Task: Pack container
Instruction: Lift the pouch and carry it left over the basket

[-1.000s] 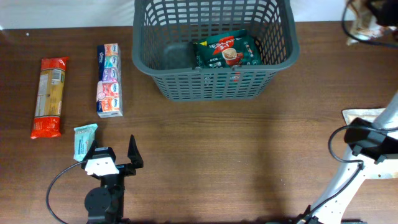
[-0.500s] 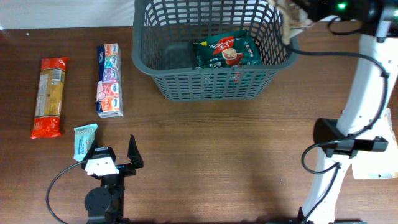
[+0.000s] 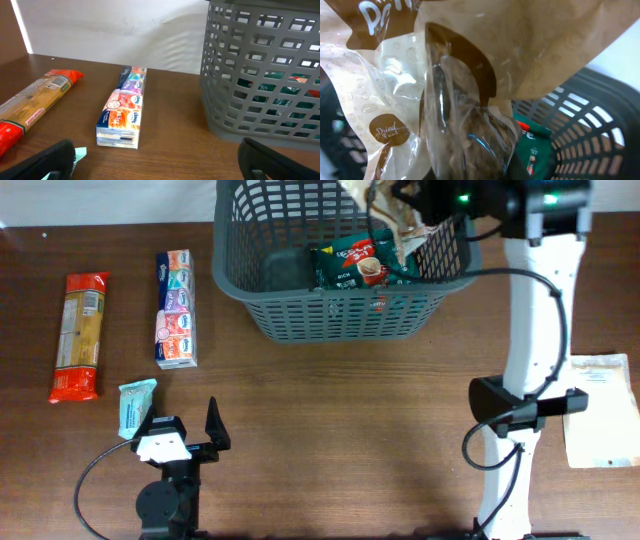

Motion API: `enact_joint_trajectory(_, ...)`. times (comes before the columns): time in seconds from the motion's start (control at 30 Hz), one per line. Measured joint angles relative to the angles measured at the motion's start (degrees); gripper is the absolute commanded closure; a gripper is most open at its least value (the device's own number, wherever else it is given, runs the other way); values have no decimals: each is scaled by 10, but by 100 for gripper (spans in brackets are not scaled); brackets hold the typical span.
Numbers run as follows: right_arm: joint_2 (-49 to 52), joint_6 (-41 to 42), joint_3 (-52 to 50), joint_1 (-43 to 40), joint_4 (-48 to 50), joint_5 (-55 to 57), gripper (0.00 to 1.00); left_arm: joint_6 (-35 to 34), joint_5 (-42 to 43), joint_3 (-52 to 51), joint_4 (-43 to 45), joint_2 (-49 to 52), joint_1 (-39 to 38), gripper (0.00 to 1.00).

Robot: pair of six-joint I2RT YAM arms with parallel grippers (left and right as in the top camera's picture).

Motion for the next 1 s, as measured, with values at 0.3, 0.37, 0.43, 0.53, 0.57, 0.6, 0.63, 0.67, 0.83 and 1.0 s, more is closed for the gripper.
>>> enact_joint_trajectory(0.3, 0, 3, -167, 2, 102, 77, 97, 0, 0, 0, 0, 0, 0, 1)
enact_joint_trajectory(0.37, 0, 5, -200, 2, 115, 90, 96, 0, 0, 0, 0, 0, 0, 1)
enact_joint_trajectory(0.43, 0, 6, -230, 2, 122, 97, 96, 0, 0, 0, 0, 0, 0, 1)
enact_joint_trajectory(0.53, 0, 6, -276, 2, 127, 104, 96, 0, 0, 0, 0, 0, 0, 1)
enact_joint_trajectory(0.57, 0, 6, -285, 2, 130, 105, 97, 0, 0, 0, 0, 0, 0, 1)
enact_joint_trajectory(0.6, 0, 6, -297, 2, 131, 106, 96, 0, 0, 0, 0, 0, 0, 1)
enact_joint_trajectory(0.63, 0, 6, -309, 2, 132, 107, 96, 0, 0, 0, 0, 0, 0, 1)
enact_joint_trajectory(0.67, 0, 6, -318, 2, 132, 107, 96, 0, 0, 0, 0, 0, 0, 1)
enact_joint_trajectory(0.83, 0, 7, -342, 2, 137, 108, 96, 0, 0, 0, 0, 0, 0, 1)
enact_joint_trajectory(1.0, 0, 7, -348, 2, 139, 108, 96, 0, 0, 0, 0, 0, 0, 1)
